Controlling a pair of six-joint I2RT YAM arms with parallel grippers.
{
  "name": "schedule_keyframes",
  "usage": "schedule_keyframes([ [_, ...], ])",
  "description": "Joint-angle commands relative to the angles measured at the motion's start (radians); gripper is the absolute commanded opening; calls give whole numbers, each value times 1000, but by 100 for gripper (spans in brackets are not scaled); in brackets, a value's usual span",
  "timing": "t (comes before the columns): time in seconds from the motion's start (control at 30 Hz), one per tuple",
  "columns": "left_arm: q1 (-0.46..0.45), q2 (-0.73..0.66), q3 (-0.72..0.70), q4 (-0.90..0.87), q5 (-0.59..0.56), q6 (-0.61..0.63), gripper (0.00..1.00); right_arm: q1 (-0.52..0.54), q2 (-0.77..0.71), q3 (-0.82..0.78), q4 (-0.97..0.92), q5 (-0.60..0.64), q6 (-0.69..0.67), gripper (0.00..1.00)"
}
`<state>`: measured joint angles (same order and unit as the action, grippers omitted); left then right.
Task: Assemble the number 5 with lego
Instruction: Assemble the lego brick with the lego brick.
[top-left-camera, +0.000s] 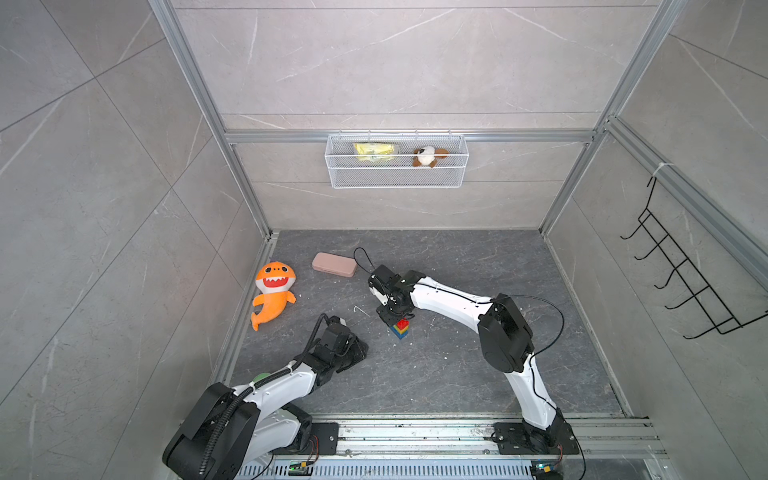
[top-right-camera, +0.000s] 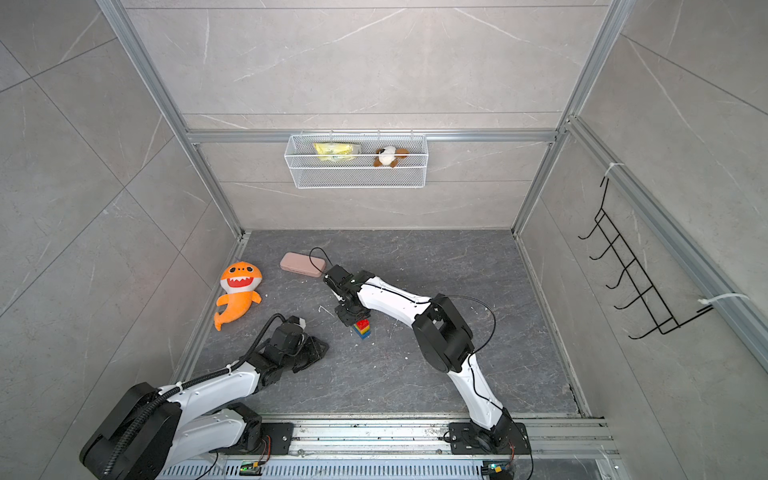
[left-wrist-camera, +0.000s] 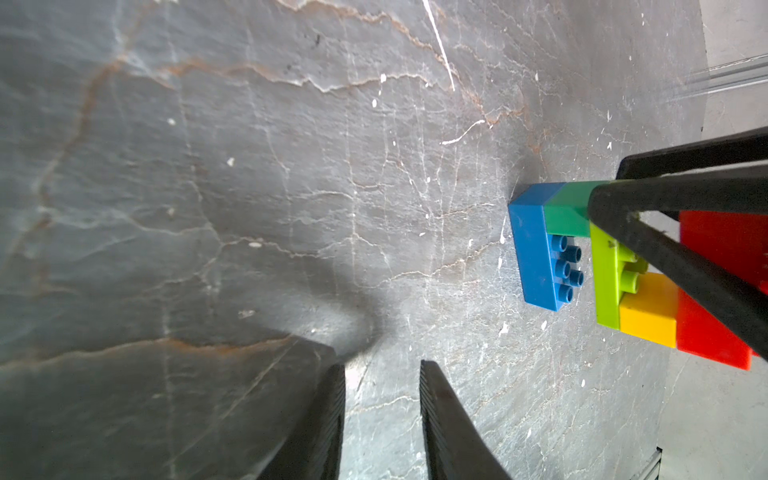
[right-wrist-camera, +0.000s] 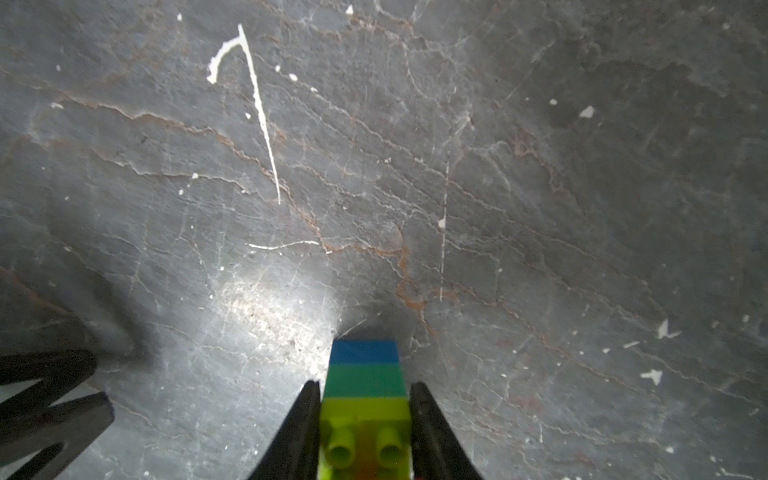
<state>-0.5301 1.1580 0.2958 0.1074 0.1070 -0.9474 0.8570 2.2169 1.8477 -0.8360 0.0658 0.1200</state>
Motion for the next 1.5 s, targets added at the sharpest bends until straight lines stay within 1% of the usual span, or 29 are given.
schedule_keyframes([
  [0.0, 8, -2, -14, 3, -6, -14, 35, -11, 63, -18, -83, 14, 9, 22],
  [0.33, 10, -6, -25, 9, -5, -17, 35, -11, 63, -47, -77, 18, 12, 20],
  [0.57, 10, -8, -28, 9, -2, -20, 34, -11, 41, -23, -85, 30, 10, 22],
  [0.83, 10, -5, -32, 15, -2, -23, 34, -11, 26, 5, -91, 43, 12, 29],
  [1.1, 10, 3, -32, 15, -1, -21, 34, -11, 14, 6, -82, 55, 18, 42],
  [1.3, 12, 9, -29, 17, 0, -24, 34, -10, 3, 8, -79, 60, 20, 46],
  [1.47, 11, 9, -29, 15, 3, -23, 34, -11, -19, 6, -74, 61, 21, 51],
])
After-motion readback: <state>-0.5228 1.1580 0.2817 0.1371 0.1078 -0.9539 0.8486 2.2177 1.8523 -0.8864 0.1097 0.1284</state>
